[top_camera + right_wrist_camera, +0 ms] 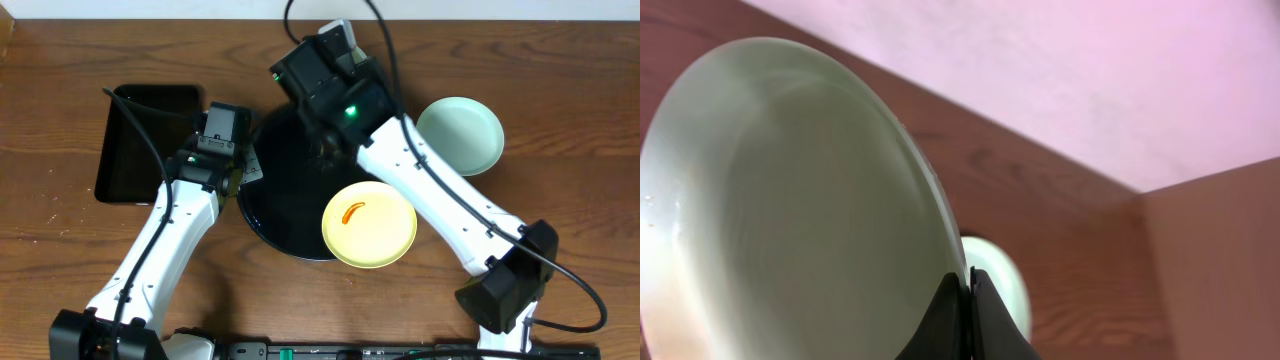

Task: Clean dirty plates on tray and stack at the side
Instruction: 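Carry the blue plate right and stack it on the other blue plate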

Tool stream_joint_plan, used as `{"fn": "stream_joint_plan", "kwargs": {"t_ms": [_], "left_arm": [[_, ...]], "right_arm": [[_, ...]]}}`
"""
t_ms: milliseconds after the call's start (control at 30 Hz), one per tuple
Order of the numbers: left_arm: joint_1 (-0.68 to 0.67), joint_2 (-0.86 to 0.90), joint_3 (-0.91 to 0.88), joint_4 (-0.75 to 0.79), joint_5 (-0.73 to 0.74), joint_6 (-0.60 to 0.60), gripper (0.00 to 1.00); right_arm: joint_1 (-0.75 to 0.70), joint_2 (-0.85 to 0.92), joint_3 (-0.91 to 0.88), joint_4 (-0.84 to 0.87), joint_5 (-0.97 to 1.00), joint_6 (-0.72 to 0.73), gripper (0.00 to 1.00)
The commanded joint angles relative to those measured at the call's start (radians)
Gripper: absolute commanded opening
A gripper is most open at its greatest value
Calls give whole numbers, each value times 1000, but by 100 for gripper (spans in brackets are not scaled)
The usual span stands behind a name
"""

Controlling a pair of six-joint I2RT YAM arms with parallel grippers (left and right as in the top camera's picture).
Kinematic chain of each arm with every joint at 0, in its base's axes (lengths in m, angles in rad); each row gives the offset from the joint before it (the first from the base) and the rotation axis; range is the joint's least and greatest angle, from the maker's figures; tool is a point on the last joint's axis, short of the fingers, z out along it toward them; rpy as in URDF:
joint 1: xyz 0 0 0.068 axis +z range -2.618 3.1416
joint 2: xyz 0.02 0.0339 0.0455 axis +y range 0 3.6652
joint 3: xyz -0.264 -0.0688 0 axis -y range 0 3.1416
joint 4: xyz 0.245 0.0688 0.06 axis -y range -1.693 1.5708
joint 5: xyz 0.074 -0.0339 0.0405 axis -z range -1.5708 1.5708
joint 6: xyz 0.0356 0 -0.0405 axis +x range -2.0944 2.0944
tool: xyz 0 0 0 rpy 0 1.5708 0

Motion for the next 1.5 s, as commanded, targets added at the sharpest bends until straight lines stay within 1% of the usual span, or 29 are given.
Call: {"fn": "stream_joint_plan", "kwargs": {"t_ms": [0,167,400,1000,1067,1133,1233,1333,1400,1467], "left_arm": [[-1,6,-8,-3,-4,-2,8],[-1,6,-8,-3,-4,-2,8],[-1,6,-8,-3,-4,-2,8],[-1,6,-8,-3,-4,-2,9],[-1,6,-8,-4,-4,-2,8],[-1,6,-8,-4,-4,-3,8],[-1,6,-8,-4,-4,-2,9],[-1,6,-8,-4,-3,-3,9],[-1,6,-8,-3,-4,-3,8],[-1,6,-8,-4,-3,-2,8]], "right_arm": [[39,1,6,4,192,-29,1],[73,1,6,26,281,-83,1],[79,1,6,77,298,-146,1],[76,1,6,76,277,-131,1],[67,1,6,71,220,-114,1],[44,1,6,61,108,-72,1],[-27,1,6,23,-138,19,1],[-133,1,6,-24,-418,140,1],[-212,1,3,-33,-629,154,1],[-282,1,-2,-33,-773,137,1]]}}
